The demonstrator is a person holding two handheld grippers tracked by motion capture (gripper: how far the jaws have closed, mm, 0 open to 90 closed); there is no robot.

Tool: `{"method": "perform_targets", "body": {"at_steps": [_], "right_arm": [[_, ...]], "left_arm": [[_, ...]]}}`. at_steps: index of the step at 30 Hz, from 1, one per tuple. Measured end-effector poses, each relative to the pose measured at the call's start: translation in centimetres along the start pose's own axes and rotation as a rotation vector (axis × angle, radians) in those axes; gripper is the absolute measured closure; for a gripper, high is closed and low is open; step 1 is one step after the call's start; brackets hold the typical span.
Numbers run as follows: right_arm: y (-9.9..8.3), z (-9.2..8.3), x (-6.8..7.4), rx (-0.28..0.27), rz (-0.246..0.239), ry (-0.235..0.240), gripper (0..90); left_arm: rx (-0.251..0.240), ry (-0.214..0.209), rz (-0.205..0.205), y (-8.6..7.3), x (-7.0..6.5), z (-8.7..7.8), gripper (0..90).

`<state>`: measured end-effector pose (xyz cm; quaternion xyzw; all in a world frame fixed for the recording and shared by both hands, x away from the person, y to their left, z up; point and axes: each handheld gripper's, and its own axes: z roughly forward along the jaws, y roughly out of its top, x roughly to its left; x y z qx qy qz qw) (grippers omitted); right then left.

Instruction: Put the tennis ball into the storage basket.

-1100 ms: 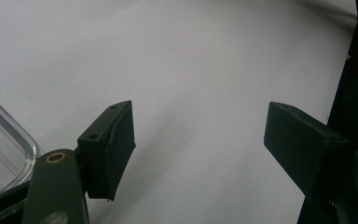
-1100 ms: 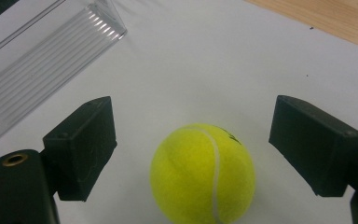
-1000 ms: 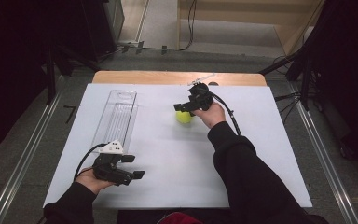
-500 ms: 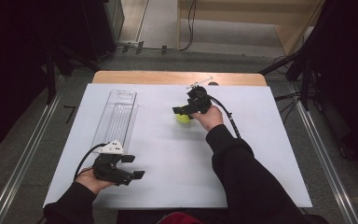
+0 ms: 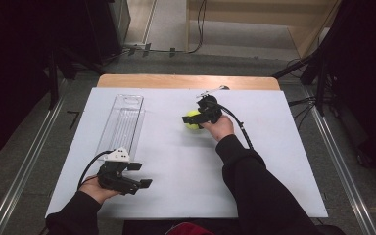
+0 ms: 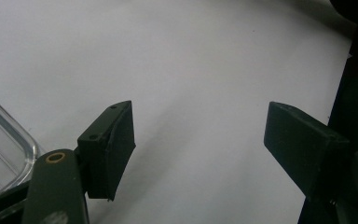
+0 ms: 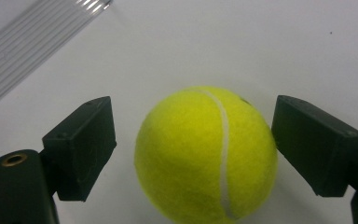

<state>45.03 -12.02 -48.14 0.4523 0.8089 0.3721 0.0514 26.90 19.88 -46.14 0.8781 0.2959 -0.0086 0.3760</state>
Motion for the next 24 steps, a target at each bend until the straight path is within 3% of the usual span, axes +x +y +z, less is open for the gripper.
{"method": "perform_targets", "body": {"at_steps": [6, 17, 21, 24], "right_arm": [[-0.6, 0.6, -0.1, 0.000, 0.010, -0.008, 12.4], [-1.3, 1.5, -0.5, 0.027, 0.015, -0.069, 12.6], [-1.5, 1.5, -0.7, 0.020, 0.004, -0.098, 21.1], [-1.7, 1.5, -0.8, 0.012, 0.007, -0.094, 21.9]], "left_arm": [[0.001, 0.001, 0.000, 0.0, 0.0, 0.0, 25.3], [0.000, 0.001, 0.000, 0.0, 0.0, 0.0, 25.3], [0.000, 0.001, 0.001, 0.0, 0.0, 0.0, 25.3], [0.000, 0.001, 0.000, 0.0, 0.0, 0.0, 25.3]]}}
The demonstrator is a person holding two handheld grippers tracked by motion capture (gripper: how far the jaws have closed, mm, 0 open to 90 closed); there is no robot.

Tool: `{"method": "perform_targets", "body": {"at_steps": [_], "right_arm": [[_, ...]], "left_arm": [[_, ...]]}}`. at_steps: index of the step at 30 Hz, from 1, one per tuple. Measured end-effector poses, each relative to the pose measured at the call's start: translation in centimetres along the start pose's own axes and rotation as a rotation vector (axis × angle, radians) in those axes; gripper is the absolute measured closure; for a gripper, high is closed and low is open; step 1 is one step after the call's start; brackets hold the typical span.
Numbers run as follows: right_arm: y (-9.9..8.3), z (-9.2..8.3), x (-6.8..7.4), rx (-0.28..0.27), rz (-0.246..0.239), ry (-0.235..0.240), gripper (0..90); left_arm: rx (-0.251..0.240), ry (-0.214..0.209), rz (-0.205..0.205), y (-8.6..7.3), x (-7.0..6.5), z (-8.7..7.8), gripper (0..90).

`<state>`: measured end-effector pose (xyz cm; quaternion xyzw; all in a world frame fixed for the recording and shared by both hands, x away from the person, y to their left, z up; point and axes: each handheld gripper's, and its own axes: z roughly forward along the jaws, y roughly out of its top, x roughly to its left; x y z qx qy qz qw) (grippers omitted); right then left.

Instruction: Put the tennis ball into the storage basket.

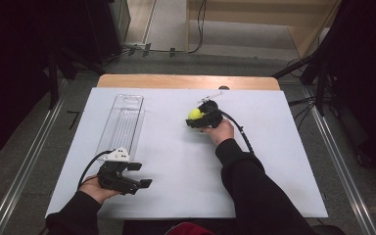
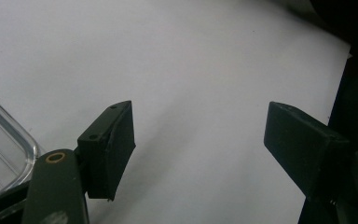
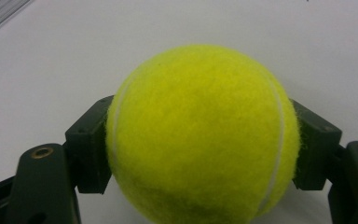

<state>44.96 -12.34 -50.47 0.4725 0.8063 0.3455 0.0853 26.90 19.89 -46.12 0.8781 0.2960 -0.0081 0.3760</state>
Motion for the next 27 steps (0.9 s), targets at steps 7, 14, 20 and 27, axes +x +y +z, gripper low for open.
{"method": "perform_targets", "body": {"at_steps": [7, 14, 20, 27], "right_arm": [[-0.01, -0.04, 0.03, 0.000, 0.005, -0.003, 22.4], [0.02, -0.07, -0.11, -0.004, 0.000, -0.002, 22.5], [0.05, -0.17, -0.20, 0.001, 0.009, 0.000, 22.6], [0.20, -0.53, -0.21, -0.011, 0.005, 0.000, 22.6]], "left_arm": [[0.000, 0.000, 0.001, 0.00, -0.01, 0.00, 25.3], [-0.001, -0.001, 0.001, 0.00, -0.01, 0.00, 25.3], [-0.001, 0.000, 0.000, 0.00, 0.00, -0.02, 25.3], [0.000, 0.000, 0.000, 0.00, 0.00, -0.01, 25.3]]}}
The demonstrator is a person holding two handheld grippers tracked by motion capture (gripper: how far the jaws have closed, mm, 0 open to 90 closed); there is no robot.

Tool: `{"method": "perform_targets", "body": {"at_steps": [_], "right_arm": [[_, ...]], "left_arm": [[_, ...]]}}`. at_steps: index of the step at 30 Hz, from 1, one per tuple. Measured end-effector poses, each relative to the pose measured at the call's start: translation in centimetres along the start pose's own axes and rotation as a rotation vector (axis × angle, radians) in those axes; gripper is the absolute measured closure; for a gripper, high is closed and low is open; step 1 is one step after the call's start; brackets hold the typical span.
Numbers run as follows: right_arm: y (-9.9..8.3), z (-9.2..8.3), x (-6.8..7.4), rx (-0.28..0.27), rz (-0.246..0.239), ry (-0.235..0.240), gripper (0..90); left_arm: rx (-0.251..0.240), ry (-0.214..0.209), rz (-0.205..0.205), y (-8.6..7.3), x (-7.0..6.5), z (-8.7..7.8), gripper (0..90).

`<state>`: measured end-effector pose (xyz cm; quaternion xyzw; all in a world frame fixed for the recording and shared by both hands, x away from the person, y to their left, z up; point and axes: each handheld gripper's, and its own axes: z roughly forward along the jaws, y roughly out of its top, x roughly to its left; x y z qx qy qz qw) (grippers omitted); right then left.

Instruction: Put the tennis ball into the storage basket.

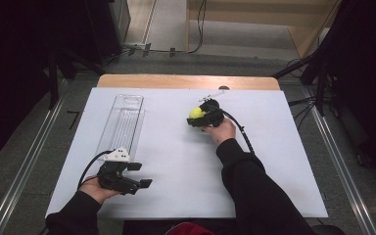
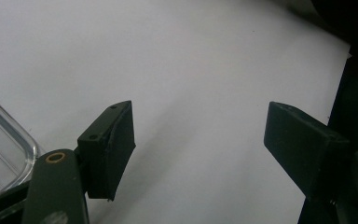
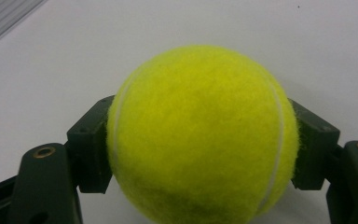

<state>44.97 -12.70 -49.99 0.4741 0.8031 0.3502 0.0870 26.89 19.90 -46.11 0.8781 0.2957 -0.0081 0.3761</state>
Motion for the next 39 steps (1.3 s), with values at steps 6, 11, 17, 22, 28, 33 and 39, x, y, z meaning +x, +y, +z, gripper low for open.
{"method": "perform_targets", "body": {"at_steps": [6, 11, 17, 22, 28, 33, 39], "right_arm": [[0.2, -0.7, 0.1, -0.012, 0.005, 0.026, 22.6], [0.4, -1.2, 0.3, -0.020, 0.010, 0.049, 22.6], [0.6, -1.6, 0.7, -0.024, 0.008, 0.072, 22.6], [0.8, -2.0, 1.4, -0.030, -0.009, 0.094, 22.6], [0.9, -2.3, 2.0, -0.029, -0.016, 0.118, 22.6], [0.9, -2.4, 2.6, -0.029, -0.030, 0.137, 22.6], [1.0, -2.4, 3.5, -0.029, -0.045, 0.160, 22.6]], "left_arm": [[-0.001, 0.000, 0.000, 0.0, 0.0, 0.0, 25.3], [0.000, 0.001, -0.001, 0.0, 0.0, 0.0, 25.3], [0.000, 0.001, -0.001, 0.0, 0.0, 0.0, 25.3], [0.000, 0.001, 0.000, 0.0, 0.0, 0.0, 25.3], [0.000, 0.001, -0.001, 0.0, 0.0, 0.0, 25.3], [-0.001, 0.001, -0.002, 0.0, 0.0, 0.0, 25.3], [-0.001, 0.001, -0.002, 0.0, 0.0, 0.0, 25.3]]}}
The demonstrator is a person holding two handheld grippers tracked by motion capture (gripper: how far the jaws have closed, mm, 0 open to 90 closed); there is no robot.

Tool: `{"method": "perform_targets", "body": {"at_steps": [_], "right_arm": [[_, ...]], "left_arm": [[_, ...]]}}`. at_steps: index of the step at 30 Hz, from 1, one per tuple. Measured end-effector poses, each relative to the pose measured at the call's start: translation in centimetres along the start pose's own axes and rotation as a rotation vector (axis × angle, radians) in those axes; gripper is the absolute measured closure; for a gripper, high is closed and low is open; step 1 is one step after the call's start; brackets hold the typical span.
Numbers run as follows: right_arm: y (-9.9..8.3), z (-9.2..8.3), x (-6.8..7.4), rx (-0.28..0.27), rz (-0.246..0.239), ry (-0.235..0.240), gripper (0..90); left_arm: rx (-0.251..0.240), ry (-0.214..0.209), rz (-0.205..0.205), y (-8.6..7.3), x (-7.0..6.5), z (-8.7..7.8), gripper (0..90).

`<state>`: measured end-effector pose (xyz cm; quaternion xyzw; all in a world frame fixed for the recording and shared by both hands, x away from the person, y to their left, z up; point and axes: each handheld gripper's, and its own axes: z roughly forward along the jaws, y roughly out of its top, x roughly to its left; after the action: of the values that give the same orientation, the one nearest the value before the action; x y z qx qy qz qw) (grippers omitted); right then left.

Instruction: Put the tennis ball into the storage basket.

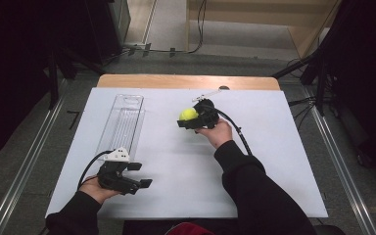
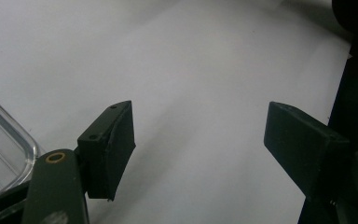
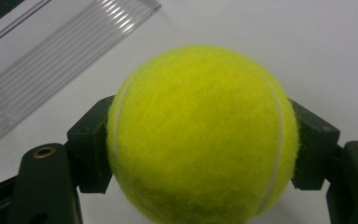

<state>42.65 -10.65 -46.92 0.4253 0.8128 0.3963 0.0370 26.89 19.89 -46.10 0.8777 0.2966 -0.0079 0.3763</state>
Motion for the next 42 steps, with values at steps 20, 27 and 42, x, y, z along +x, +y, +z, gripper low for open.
{"method": "perform_targets", "body": {"at_steps": [20, 27, 42], "right_arm": [[0.8, -0.2, 2.0, -0.004, -0.022, 0.053, 22.7], [1.3, -0.2, 2.9, -0.010, -0.040, 0.076, 22.7], [1.9, 0.4, 4.5, 0.010, -0.053, 0.105, 22.7]], "left_arm": [[0.000, 0.000, -0.001, 0.0, 0.0, 0.0, 25.3], [-0.003, 0.004, 0.002, 0.0, 0.0, -0.1, 25.3], [-0.012, 0.008, -0.004, 0.0, 0.1, -0.2, 25.3]]}}
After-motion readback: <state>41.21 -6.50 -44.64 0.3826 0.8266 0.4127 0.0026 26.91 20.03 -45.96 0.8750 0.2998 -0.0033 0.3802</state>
